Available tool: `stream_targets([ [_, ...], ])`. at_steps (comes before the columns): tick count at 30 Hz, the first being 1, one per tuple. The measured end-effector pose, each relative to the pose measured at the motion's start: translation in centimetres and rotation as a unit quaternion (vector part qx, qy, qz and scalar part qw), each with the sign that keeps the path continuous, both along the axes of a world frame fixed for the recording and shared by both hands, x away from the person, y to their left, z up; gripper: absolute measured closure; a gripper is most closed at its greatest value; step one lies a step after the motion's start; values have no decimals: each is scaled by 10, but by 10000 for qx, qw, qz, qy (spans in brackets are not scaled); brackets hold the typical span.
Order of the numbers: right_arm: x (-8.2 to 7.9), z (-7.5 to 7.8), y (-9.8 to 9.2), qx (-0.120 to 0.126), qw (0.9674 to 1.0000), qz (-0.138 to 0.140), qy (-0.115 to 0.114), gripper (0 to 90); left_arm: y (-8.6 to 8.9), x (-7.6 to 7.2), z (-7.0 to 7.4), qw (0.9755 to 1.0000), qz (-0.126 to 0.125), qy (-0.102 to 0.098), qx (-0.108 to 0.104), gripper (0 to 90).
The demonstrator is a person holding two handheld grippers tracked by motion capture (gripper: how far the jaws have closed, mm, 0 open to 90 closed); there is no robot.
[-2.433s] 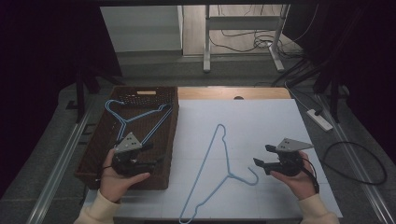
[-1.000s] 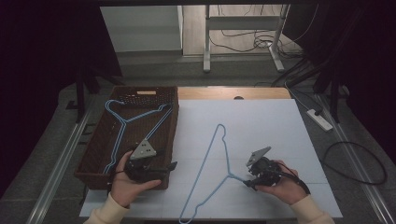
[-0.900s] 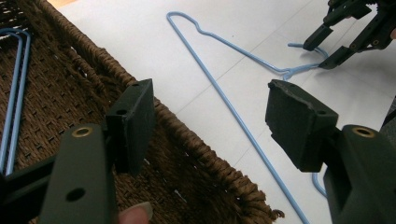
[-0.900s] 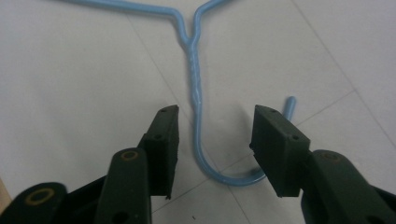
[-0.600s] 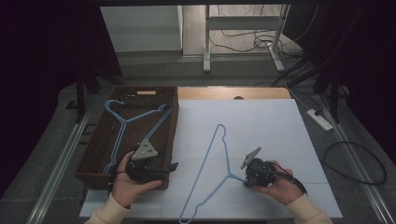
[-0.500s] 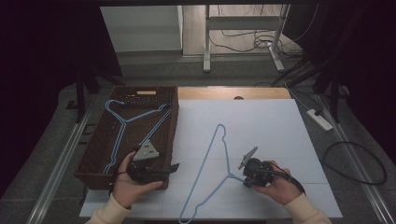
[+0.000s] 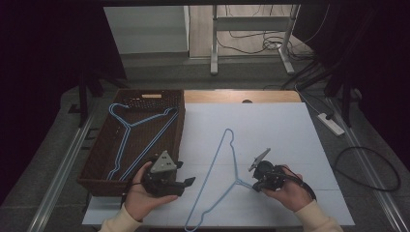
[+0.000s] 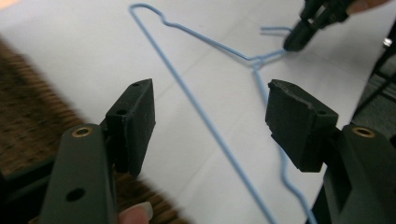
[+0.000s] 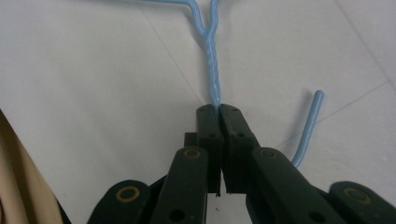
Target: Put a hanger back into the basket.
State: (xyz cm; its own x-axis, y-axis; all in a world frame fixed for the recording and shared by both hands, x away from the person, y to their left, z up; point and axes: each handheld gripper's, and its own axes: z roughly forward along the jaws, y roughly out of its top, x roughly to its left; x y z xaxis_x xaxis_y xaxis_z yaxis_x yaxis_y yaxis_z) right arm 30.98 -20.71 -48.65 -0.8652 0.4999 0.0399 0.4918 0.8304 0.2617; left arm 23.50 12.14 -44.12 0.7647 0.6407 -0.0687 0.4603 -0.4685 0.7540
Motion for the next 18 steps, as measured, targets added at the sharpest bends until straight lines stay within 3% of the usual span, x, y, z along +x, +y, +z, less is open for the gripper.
stream_targets([
  [1, 0, 3, 1, 6, 10000, -1, -16, 881, -9, -1, -3, 9999, -79, 58, 69, 337],
  [2, 0, 4, 1, -1, 10000, -3, -11, 881, -17, -3, -4, 9993, -17, -133, 349, 319],
  [4, 0, 5, 2, -8, 10000, -15, -12, 881, -27, -4, -4, 9992, -52, -108, 387, 342],
  [6, -1, 7, 3, -18, 10000, -11, -27, 881, -39, -10, -3, 9974, -41, -335, 644, 353],
  [7, -1, 8, 3, -29, 10000, -6, -37, 881, -44, -12, -2, 9968, -129, -356, 707, 353],
  [11, -2, 12, 3, -27, 10000, 1, -48, 881, -56, -10, -4, 9980, -328, -146, 516, 350],
  [18, -3, 15, 6, -72, 9999, -21, -76, 881, -64, -3, -16, 9985, -386, 101, 368, 351],
])
